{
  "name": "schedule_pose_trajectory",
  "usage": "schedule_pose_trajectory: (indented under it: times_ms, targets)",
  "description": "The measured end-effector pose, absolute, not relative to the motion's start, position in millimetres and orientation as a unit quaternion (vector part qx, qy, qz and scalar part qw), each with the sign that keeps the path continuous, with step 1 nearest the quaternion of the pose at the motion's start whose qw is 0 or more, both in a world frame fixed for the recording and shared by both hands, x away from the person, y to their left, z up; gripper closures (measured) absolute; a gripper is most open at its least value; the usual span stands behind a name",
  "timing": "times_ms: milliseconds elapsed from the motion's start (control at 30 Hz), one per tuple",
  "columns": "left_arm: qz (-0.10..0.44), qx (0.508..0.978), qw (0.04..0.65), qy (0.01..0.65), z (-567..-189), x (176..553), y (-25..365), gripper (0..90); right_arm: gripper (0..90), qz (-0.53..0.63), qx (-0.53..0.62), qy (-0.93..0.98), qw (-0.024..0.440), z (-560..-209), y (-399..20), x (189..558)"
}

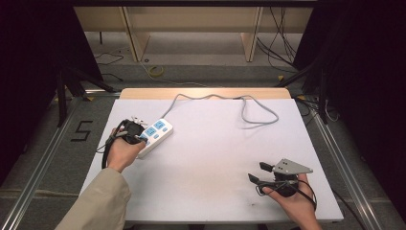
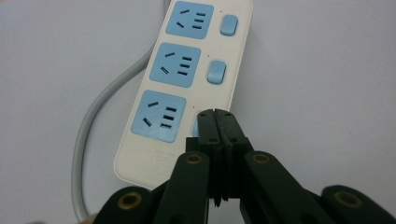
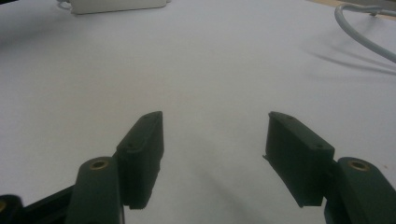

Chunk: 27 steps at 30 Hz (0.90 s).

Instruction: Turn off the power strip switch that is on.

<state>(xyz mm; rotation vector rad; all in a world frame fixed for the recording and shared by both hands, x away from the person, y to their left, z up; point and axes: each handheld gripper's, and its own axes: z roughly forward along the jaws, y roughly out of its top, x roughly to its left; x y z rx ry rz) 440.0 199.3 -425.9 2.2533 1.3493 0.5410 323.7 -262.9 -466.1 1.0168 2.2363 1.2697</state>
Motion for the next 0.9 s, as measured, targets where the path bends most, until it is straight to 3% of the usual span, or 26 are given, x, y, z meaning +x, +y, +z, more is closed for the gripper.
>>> schedule_pose_trajectory:
  times_ms: [900]
  targets:
    - [0.196,0.825,0.211,0.486,-431.2,449.4,196.6,89.3,38.0,0.451,0.360,0.795,0.188,-465.7,-263.4,323.5]
